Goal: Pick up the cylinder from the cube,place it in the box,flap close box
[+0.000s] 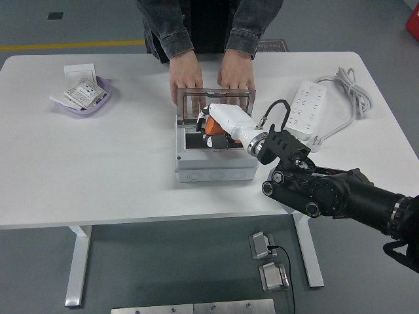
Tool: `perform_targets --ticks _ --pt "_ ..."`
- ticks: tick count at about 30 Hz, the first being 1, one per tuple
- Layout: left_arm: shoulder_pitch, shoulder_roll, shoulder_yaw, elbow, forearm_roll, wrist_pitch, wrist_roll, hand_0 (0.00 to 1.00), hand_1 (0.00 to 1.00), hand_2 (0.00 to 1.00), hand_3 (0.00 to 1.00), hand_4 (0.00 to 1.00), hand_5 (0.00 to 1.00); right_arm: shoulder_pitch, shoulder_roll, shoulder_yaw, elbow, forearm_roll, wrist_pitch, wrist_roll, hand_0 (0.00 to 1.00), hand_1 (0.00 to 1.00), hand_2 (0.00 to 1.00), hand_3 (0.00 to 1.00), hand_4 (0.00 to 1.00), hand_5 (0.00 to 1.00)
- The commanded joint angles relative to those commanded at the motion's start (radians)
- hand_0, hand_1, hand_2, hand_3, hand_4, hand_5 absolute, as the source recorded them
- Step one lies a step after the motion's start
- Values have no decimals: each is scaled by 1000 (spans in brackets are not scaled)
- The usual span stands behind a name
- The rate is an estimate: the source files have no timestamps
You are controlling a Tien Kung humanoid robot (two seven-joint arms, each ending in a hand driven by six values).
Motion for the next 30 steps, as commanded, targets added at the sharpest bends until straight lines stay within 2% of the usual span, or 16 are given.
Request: perform_targets --ticks 1,6,7,8,12,13,18,22,30 --pt "0 0 7 0 -7 0 -2 612 646 584 574 620 151 0 0 -5 -1 -2 0 -1 447 478 560 674 898 460" --pt "-1 -1 60 0 -55 -1 -11 612 646 584 574 620 151 2 0 -26 -7 -8 5 0 447 478 560 674 898 460" --pt "-1 -1 68 0 -62 -1 -13 612 644 583 573 616 149 2 0 -28 -8 -9 5 1 489 488 556 687 924 500" --pt "-1 -2 78 0 -71 -1 -14 612 644 583 573 616 149 2 0 -29 -9 -11 6 1 489 488 556 687 924 500" --pt "-1 -2 89 0 -81 -2 -16 612 644 583 573 616 149 1 -2 -26 -7 -14 4 2 489 488 556 687 924 500" --pt "0 -2 91 0 -82 -1 -16 612 642 582 572 611 145 0 -3 -24 -6 -16 3 3 506 495 555 700 967 570" --pt "0 -4 90 -1 -79 -2 -16 612 642 582 572 611 145 -6 -11 -7 7 -32 2 1 506 495 555 700 967 570" --pt "-1 -6 81 -2 -68 -2 -16 611 637 580 571 606 142 -24 -34 41 50 -60 11 -12 513 499 555 700 983 590" --pt "1 -10 71 -5 -57 -2 -16 612 635 579 569 601 135 -113 -130 208 219 -124 58 -62 514 487 546 692 992 608"
